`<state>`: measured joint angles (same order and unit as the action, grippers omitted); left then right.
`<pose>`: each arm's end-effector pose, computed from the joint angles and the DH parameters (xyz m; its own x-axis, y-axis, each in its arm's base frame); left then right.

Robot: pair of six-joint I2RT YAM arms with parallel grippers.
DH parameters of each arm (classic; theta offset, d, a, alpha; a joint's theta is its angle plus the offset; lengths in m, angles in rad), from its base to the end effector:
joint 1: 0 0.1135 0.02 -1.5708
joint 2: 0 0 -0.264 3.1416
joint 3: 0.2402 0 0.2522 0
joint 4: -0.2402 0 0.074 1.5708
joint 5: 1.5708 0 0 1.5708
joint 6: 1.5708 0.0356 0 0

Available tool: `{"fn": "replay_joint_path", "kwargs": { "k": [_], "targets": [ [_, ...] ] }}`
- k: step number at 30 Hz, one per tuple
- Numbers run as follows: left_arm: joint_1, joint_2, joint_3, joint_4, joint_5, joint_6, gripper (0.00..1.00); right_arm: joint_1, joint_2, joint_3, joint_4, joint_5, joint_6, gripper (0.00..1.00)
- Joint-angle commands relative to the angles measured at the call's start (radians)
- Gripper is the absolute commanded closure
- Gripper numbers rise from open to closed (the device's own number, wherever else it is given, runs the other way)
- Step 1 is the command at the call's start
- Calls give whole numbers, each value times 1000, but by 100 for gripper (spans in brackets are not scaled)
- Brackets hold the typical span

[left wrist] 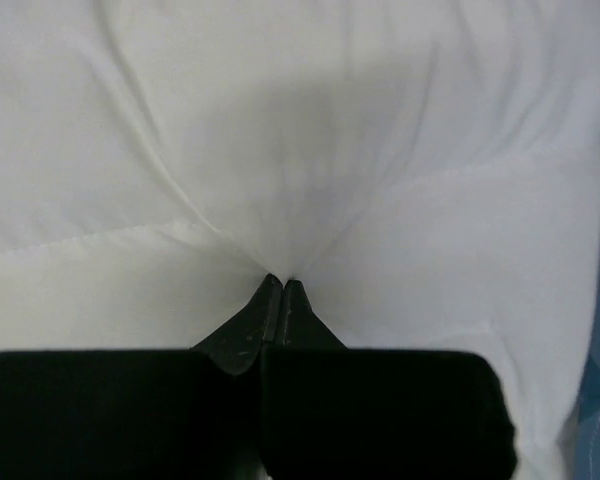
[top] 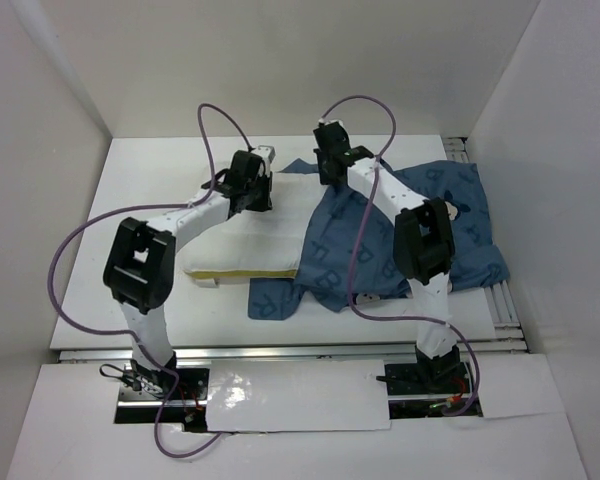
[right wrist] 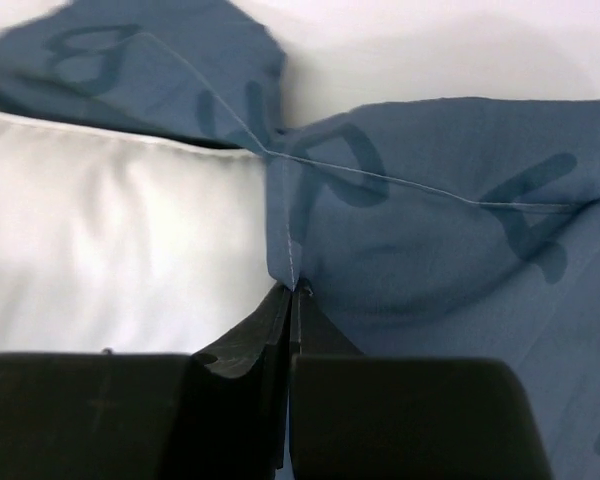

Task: Put the pillow into the pillowcase

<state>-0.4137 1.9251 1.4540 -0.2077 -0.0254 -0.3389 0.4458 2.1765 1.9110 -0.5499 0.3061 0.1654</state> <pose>0.4054 -0.1770 0.2346 -0.6698 -0.0689 -0.7394 0.1708 0.9547 -0.2437 0.4525 0.2044 0.2456 -0.6849 -0.1533 -0.7123 -0.1135 0.9881 -0.1035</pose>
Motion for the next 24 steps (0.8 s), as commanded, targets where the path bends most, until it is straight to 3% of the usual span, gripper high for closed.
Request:
{"fn": "replay_joint_path", "kwargs": {
  "k": [1, 7, 12, 16, 24],
  "targets": [
    [-2, -158, -84, 143, 81, 72, 100, 47, -139, -6, 67, -117, -33, 100],
    [-22, -317, -152, 194, 148, 95, 100, 105, -230, -18, 112, -275, -56, 100],
    [-40, -339, -161, 224, 125, 84, 100, 154, -250, -32, 145, -500, -56, 100],
    [-50, -359, -171, 272, 186, 84, 100, 214, -215, -1, 168, -628, -56, 100],
    [-82, -498, -239, 349, 191, 133, 100, 258, -230, 28, 240, -711, -8, 100]
  ]
}}
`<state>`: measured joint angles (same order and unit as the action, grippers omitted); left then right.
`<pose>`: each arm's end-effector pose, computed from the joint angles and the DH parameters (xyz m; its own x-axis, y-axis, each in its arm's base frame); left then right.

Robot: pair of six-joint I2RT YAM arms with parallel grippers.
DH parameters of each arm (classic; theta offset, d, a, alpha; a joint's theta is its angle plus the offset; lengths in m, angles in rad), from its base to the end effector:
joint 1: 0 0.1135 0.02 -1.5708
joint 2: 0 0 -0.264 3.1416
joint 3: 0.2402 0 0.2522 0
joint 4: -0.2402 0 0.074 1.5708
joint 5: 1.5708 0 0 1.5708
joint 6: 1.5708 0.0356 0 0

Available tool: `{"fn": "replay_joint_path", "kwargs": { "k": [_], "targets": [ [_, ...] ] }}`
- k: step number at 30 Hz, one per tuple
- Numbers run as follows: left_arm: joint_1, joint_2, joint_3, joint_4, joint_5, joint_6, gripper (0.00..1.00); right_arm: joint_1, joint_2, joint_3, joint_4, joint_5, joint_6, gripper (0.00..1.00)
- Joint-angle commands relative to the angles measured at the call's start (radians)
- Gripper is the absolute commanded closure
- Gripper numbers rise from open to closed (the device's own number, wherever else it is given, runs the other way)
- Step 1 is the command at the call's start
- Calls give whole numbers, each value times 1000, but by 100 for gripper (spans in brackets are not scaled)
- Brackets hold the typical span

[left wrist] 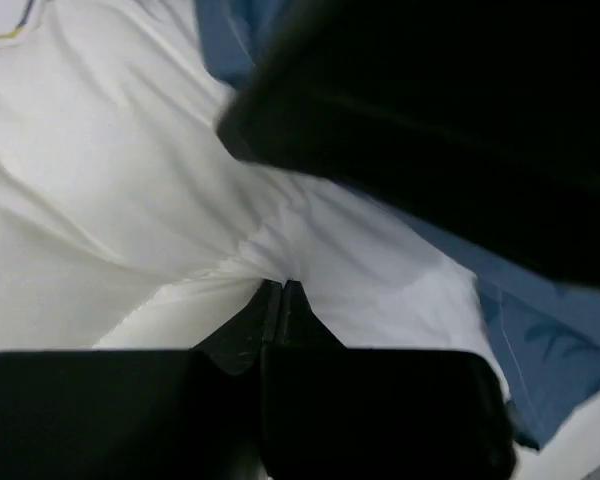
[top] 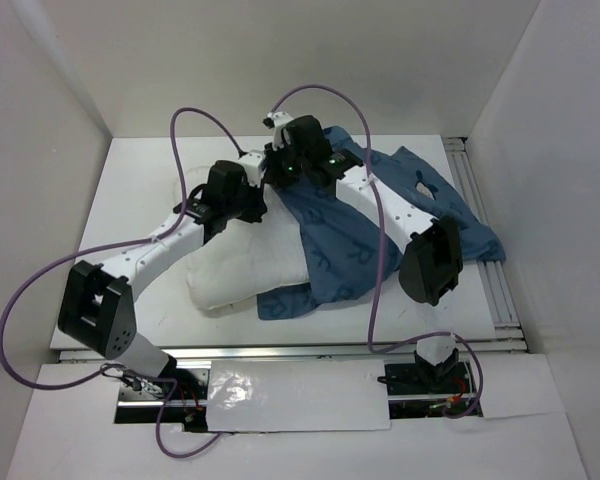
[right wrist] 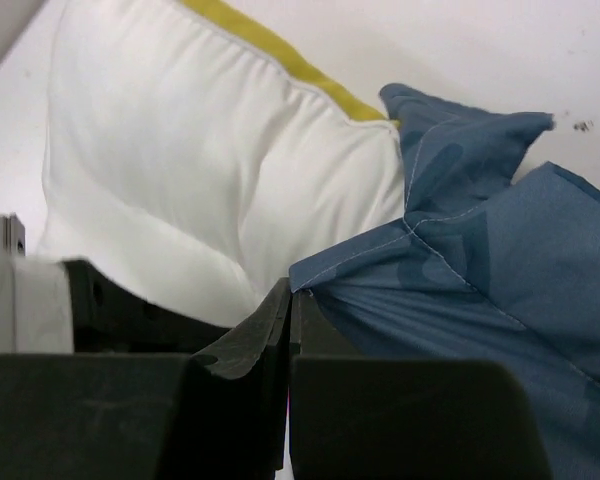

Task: Put the pillow into the pillowcase

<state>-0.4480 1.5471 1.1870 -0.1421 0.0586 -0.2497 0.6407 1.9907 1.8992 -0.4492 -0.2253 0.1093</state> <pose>0.3237 -0.1579 0.2945 -0.5387 -0.0148 -0.8424 0.3566 0.9018 -0.2439 0.3722 0.2875 0.3360 -0.4905 -0.2331 -0.8397 -0.6868 0.6965 0.2078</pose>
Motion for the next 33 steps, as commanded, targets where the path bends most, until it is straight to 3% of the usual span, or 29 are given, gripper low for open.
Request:
{"fn": "replay_joint_path", "kwargs": {
  "k": [1, 5, 8, 11, 14, 18, 24, 29, 33],
  "targets": [
    [-47, -142, 13, 295, 89, 53, 100, 63, -87, 20, 158, -122, 81, 100],
    [-58, -286, -123, 372, 89, 98, 100, 13, -167, -91, 273, -59, 145, 100],
    [-58, -416, -205, 421, 89, 143, 100, 1, -179, -71, 221, 77, 167, 99],
    [-67, -492, -243, 455, 64, 184, 100, -9, -130, -25, 173, 25, 149, 99],
    [-67, -481, -262, 499, 55, 208, 100, 25, -99, 29, 150, -128, 104, 100],
    [-67, -409, -322, 619, 75, 240, 100, 66, -89, 51, 130, -192, 92, 100],
    [-12, -265, -426, 968, 103, 173, 100, 66, -43, 138, 25, -287, 176, 100],
    [15, -173, -425, 1055, 98, 121, 100, 66, 60, 238, -80, -218, 222, 100],
    [35, -173, -434, 1064, 77, 110, 100, 36, 143, 247, -69, -171, 263, 97]
  ]
}}
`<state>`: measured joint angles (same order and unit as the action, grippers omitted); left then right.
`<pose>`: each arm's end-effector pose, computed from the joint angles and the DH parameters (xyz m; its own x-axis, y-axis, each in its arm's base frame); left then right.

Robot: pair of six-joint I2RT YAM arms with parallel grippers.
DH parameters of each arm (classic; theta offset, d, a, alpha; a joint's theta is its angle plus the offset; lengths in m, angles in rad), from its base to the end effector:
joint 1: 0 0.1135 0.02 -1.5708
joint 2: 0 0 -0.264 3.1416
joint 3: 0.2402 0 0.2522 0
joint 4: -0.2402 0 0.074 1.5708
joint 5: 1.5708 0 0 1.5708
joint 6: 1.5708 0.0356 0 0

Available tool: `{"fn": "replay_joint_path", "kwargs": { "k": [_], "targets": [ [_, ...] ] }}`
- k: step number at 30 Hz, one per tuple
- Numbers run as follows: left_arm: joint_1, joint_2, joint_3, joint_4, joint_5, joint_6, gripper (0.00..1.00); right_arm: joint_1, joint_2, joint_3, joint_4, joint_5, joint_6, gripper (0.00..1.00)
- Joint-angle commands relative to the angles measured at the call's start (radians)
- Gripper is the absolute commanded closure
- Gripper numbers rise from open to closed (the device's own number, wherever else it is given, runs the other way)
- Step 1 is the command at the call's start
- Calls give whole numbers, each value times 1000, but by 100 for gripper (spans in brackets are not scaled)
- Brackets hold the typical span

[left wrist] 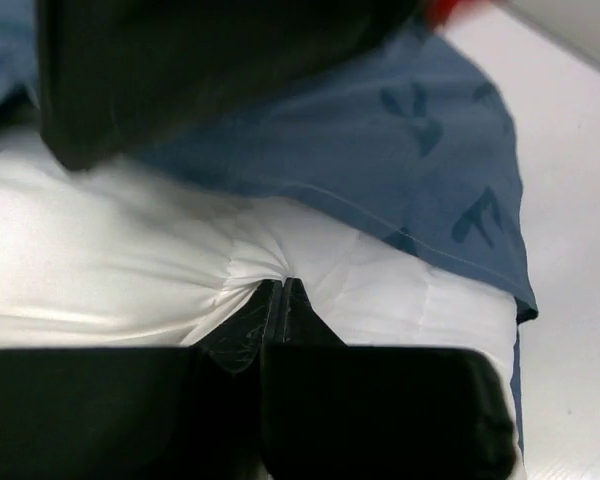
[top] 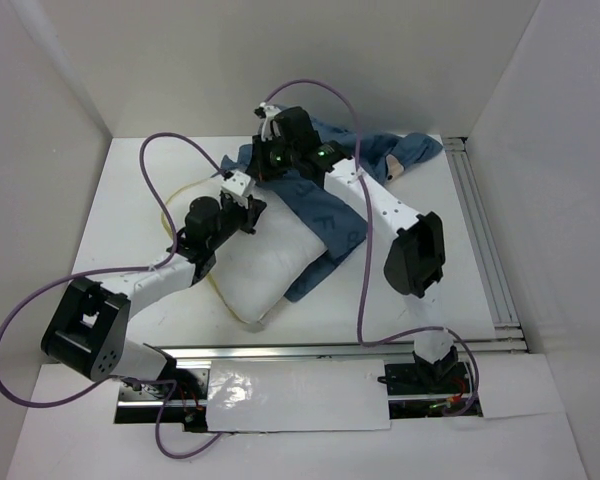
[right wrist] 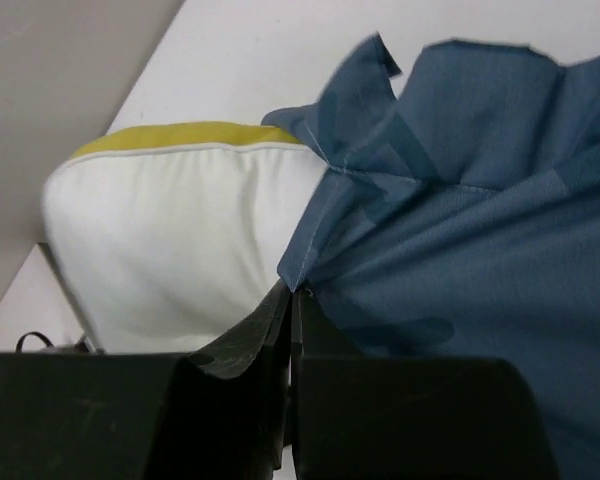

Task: Put the pillow into the pillowcase

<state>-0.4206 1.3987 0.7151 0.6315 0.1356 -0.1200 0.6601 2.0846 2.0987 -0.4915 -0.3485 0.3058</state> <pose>0.2826 -0.1317 0.2597 -0.1104 -0.0806 -0.9906 0.5183 0.8458 -0.1265 0.3791 0.3096 0.3575 -0.5918 -0.1011 -0.7998 -0.6688 0.6155 0.4170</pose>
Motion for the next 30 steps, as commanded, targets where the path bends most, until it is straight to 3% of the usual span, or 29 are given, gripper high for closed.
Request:
{"fn": "replay_joint_path", "kwargs": {
  "k": [1, 4, 6, 7, 8, 9, 11, 14, 19, 21, 25, 29, 30],
  "targets": [
    [8, -24, 38, 290, -1, -20, 100, 16, 92, 47, -27, -26, 67, 93],
    [17, 2, 27, 277, -26, -39, 100, 7, 162, 127, -53, -6, 56, 89],
    [29, 16, 72, 173, -59, -64, 100, 7, 196, 162, -76, 12, 36, 70],
    [43, 25, 96, 115, -59, -78, 81, 7, 196, 162, -76, 25, 36, 57],
    [43, 34, 145, 55, -59, -89, 69, 7, 181, 162, -76, 60, 24, 47],
    [57, 45, 162, 3, -59, -101, 62, -3, 164, 152, -76, 83, 24, 30],
    [57, 36, 162, -94, -59, -101, 46, -4, 97, 104, -53, 146, 15, 19],
    [57, -36, 120, -177, -36, -60, 1, -27, -2, 18, -10, 157, -3, 8],
    [10, -162, 127, -444, -13, 17, 0, -109, -141, -119, -1, 148, -4, 1],
    [-76, -191, 127, -551, -25, 69, 0, -132, -234, -204, 13, 148, -4, 0],
    [-252, -211, 127, -645, -166, 45, 0, -201, -421, -548, 54, 215, 47, 0],
    [-420, -149, 127, -701, -215, -7, 0, -232, -639, -837, 87, 270, 98, 0],
    [-467, -124, 106, -713, -256, -53, 0, -241, -756, -926, 87, 323, 110, 0]
  ]
}}
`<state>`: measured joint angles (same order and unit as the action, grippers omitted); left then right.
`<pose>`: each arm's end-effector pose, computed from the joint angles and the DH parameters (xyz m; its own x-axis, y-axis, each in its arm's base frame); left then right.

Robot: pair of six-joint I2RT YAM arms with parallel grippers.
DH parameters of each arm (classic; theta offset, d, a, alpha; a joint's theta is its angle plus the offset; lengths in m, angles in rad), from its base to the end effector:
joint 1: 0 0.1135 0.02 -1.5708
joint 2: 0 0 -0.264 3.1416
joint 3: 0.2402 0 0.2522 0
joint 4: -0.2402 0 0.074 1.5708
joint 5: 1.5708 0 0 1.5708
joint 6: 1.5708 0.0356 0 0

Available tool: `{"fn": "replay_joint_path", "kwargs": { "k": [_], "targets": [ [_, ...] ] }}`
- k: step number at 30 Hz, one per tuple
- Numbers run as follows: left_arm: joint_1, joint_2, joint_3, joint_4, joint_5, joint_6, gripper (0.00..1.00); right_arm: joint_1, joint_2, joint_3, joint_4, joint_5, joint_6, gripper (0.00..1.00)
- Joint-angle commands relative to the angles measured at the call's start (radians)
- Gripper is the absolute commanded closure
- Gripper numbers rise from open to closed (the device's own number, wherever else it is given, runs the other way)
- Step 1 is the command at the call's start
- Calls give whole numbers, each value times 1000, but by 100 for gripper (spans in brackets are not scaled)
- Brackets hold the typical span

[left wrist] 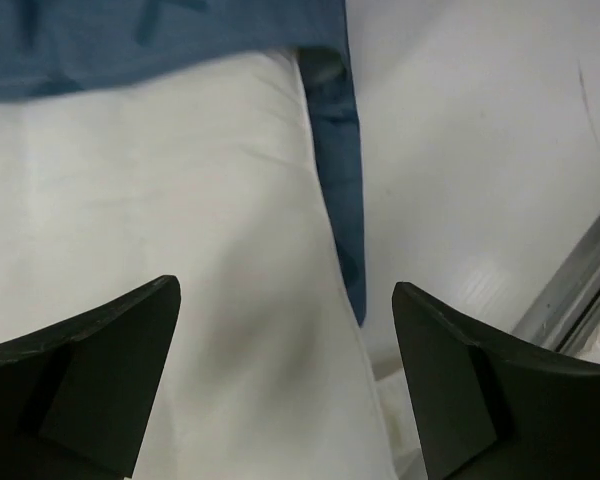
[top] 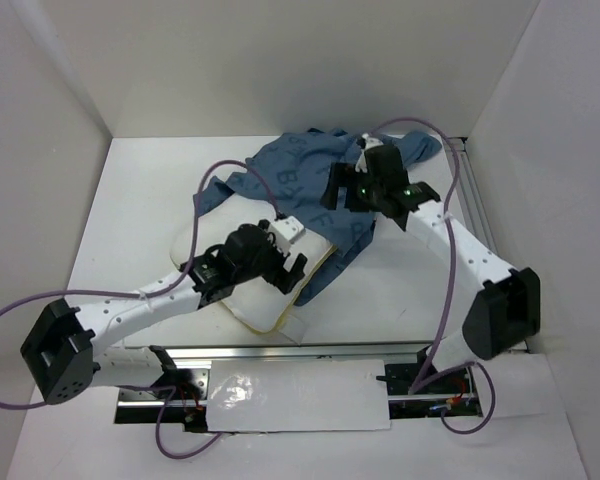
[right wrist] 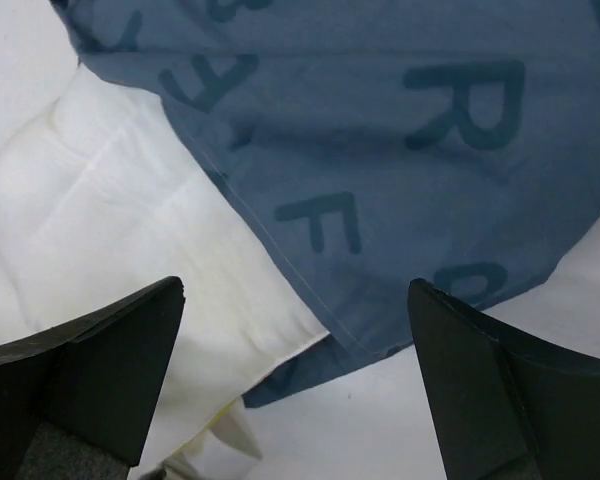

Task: Put the pillow into the pillowcase

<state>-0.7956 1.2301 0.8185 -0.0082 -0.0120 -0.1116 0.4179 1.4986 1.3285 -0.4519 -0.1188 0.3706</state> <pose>0.1965 -0.2000 0.2746 -0.3622 0.2105 -0.9080 0.6704 0.7356 -0.0968 0.3103 0.1424 0.3308 -0.6742 0.0941 -0.7325 -0.2648 0.8951 0.3587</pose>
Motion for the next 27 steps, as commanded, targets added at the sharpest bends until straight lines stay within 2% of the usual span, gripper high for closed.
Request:
{"fn": "replay_joint_path", "kwargs": {
  "k": [1, 3, 7, 11, 15, 16, 17, 18, 19, 20, 22, 27],
  "targets": [
    [-93, 57, 2, -73, -109, -62, 0, 1, -172, -194, 47, 94, 45, 0],
    [-158, 66, -22, -73, -204, -101, 0, -8, -265, -257, 35, 119, 71, 0],
    [-183, 132, -47, -111, -354, -184, 0, -8, -351, -348, 9, 110, 58, 0],
    [-183, 255, -1, -136, -439, -244, 0, -18, -363, -413, -14, 119, 47, 0],
    [-183, 400, 79, -249, -540, -365, 0, -18, -363, -436, -5, 90, 24, 0],
    [-183, 420, 90, -260, -577, -381, 4, -18, -373, -436, -5, 79, 15, 0],
    [-183, 452, 117, -274, -589, -404, 12, -18, -373, -445, 5, 70, 14, 0],
    [-183, 465, 131, -288, -598, -404, 28, -18, -373, -454, 15, 70, 14, 0],
    [-183, 476, 149, -323, -611, -418, 57, -18, -373, -454, 15, 61, 4, 0],
    [-183, 476, 171, -361, -649, -478, 100, -18, -373, -466, 24, 61, 4, 0],
    [-183, 486, 238, -415, -675, -505, 100, -7, -362, -483, 38, 61, -9, 5],
    [-183, 369, 352, -473, -661, -487, 100, 41, -278, -520, 100, 137, -58, 12]
  ]
}}
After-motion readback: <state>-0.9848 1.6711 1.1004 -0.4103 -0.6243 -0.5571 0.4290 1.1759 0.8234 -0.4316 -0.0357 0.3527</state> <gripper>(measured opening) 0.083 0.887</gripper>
